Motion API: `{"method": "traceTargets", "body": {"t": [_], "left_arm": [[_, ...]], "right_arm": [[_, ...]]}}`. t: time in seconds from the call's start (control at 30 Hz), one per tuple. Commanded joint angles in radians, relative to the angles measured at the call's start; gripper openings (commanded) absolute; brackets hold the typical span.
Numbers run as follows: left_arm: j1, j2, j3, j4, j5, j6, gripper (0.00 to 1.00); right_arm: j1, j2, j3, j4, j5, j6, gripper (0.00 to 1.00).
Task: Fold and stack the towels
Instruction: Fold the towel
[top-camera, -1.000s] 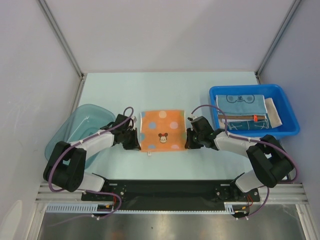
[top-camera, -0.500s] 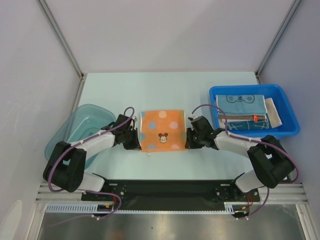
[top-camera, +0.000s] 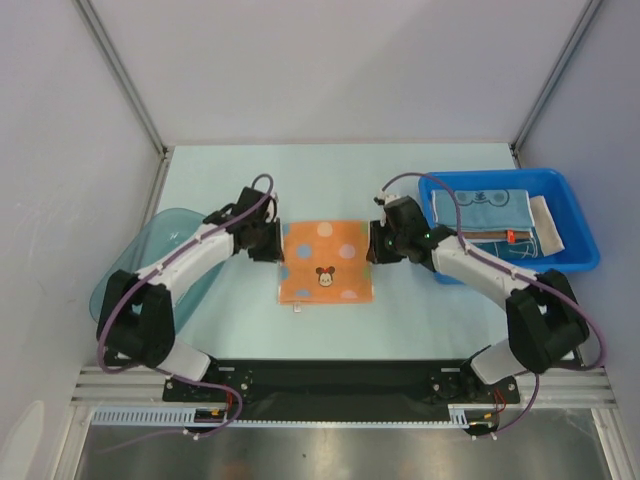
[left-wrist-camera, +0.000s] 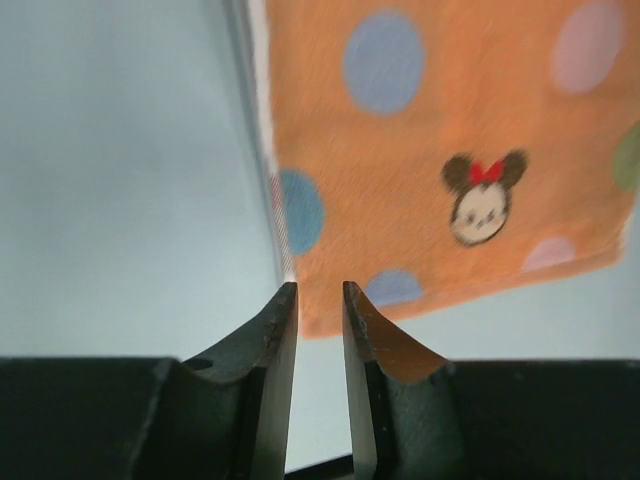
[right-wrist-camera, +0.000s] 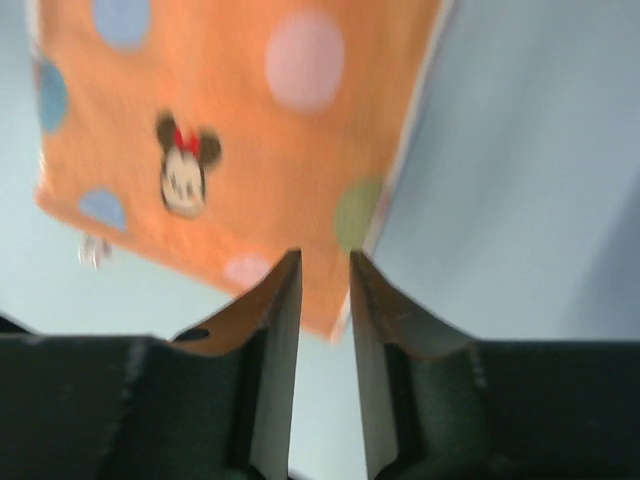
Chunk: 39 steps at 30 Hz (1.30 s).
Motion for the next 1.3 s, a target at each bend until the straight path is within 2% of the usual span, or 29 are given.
{"method": "traceTargets", "body": {"t": [0.0, 0.13, 0.37, 0.47, 0.7, 1.03, 1.1, 1.27], "left_arm": [[0.001, 0.100, 0.150, 0.026, 0.020, 0.084, 0.29], [0.014, 0.327, 0.330, 0.046, 0.063, 0.144, 0.27], [0.057, 0.541, 0.496, 0.034, 0.031, 0.177, 0.26], [0.078, 0.570, 0.502, 0.055, 0.037, 0.172, 0.27], [0.100, 0.604, 0.496, 0.081, 0.039, 0.169, 0.27], [0.118, 0.561, 0.549, 0.060, 0.103, 0.161, 0.32], [0.127, 0.559, 0.577, 0.051, 0.135, 0.164, 0.33], [0.161, 0.611, 0.738, -0.057, 0.221, 0.301, 0.33]], "right_arm": [[-0.067, 0.134, 0.155, 0.040, -0.092, -0.109, 0.29], [-0.129, 0.285, 0.303, 0.047, -0.148, -0.168, 0.24], [-0.199, 0.507, 0.488, 0.035, -0.239, -0.227, 0.18], [-0.216, 0.581, 0.522, 0.047, -0.267, -0.235, 0.18], [-0.224, 0.661, 0.568, 0.069, -0.199, -0.274, 0.15], [-0.227, 0.638, 0.578, 0.027, -0.175, -0.311, 0.15], [-0.229, 0.618, 0.593, 0.006, -0.176, -0.328, 0.16], [-0.236, 0.592, 0.656, -0.075, -0.244, -0.420, 0.31]]}}
